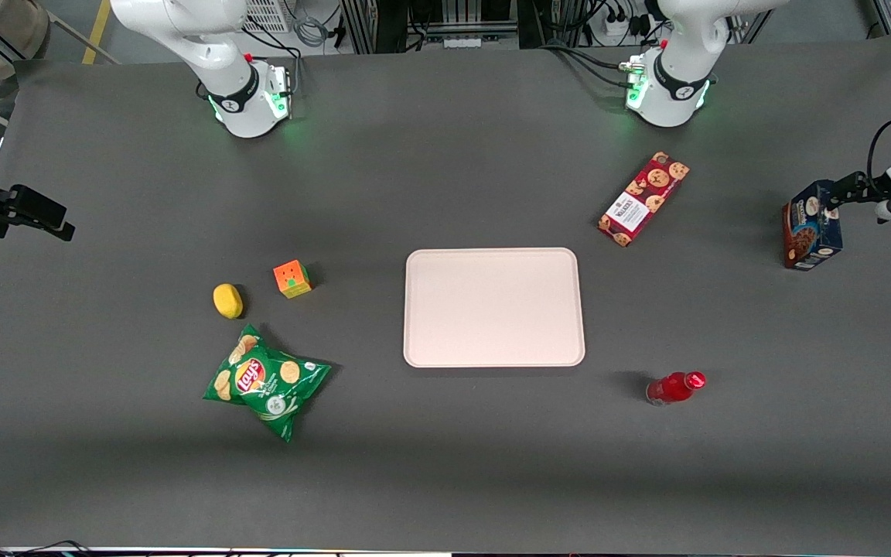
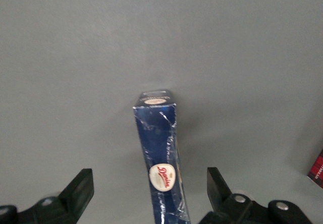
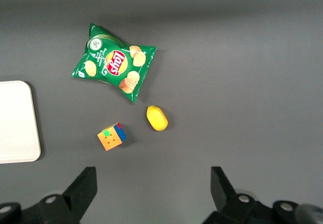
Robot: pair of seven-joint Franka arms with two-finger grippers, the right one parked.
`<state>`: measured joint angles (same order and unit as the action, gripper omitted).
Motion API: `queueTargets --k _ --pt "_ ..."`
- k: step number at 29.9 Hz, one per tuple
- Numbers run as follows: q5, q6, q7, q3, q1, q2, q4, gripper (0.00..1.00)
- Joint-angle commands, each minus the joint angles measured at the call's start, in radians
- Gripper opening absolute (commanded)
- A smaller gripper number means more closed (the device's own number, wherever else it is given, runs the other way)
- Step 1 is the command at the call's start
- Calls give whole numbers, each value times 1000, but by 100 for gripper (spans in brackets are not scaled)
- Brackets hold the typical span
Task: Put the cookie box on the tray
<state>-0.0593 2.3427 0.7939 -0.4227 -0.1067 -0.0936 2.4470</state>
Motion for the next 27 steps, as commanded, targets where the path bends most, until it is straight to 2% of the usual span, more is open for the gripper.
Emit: queueTargets --k 1,14,27 --pt "-4 170 -7 -2 -4 -17 107 100" --pt "-5 211 33 -11 -13 38 116 100" --pt "18 328 31 -11 -13 103 138 100"
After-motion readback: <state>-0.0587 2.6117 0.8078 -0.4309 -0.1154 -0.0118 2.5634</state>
